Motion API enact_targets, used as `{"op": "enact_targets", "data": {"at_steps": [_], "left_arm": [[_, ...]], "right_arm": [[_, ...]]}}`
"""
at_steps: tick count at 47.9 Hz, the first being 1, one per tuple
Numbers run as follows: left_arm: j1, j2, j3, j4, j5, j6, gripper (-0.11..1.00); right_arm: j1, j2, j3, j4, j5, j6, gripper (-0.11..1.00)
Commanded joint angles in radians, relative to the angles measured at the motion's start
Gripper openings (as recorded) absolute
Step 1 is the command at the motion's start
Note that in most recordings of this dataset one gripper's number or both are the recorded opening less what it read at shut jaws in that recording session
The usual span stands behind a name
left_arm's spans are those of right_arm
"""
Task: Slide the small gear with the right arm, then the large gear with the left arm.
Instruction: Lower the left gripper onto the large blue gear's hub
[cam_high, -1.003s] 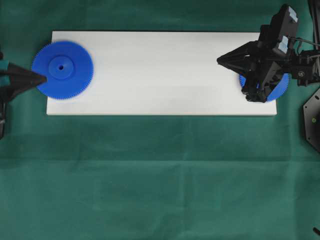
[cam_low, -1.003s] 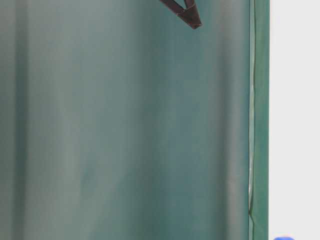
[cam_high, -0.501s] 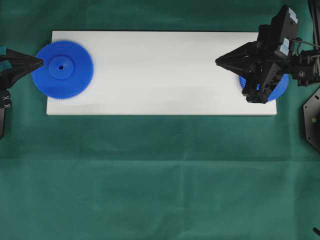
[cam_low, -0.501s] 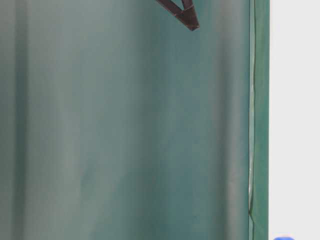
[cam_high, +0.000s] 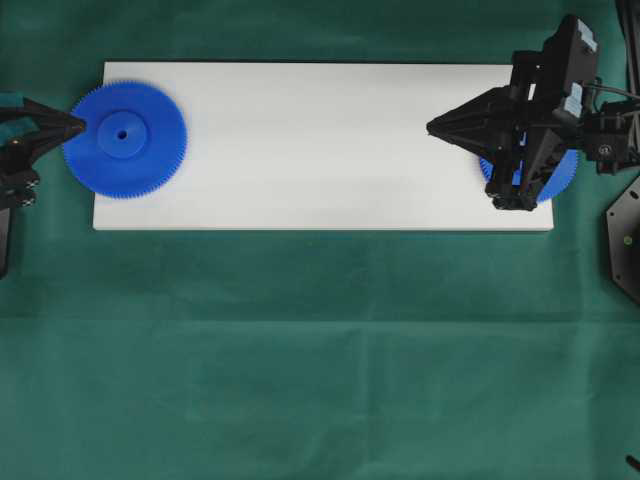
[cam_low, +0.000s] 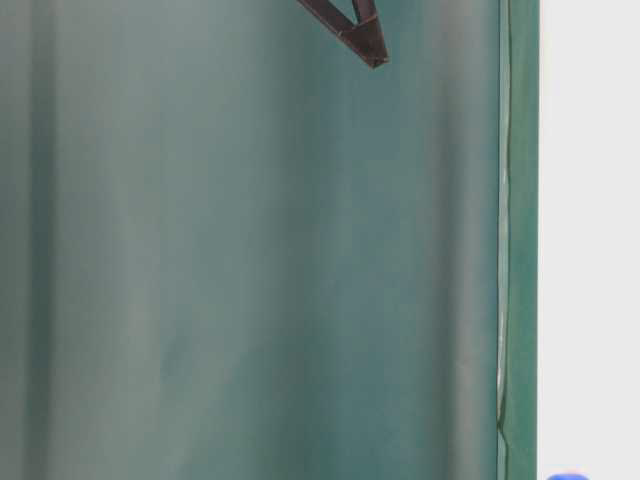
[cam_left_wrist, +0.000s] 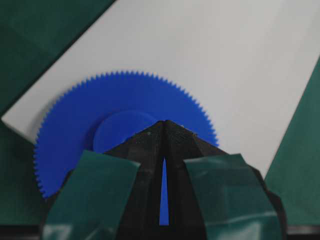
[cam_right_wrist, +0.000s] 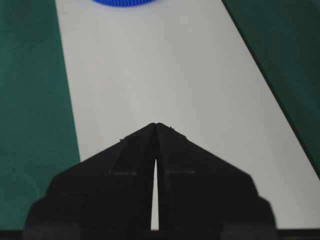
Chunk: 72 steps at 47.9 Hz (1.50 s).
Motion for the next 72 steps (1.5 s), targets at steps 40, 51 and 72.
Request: {"op": "enact_targets", "data": {"at_steps": [40, 51, 72], "left_arm": [[0.052, 0.41, -0.067, 0.0, -0.141, -0.021, 0.0], [0.058, 0.518, -0.1, 0.0, -0.181, -0.02, 0.0], [0.061, 0.667, -0.132, 0.0, -0.179, -0.02, 0.0]], "right_arm": [[0.0, 0.011, -0.012, -0.002, -0.028, -0.005, 0.5], [0.0, 0.011, -0.011, -0.002, -0.028, -0.005, 0.5], [0.002, 0.011, 0.011, -0.002, -0.028, -0.003, 0.5]]}}
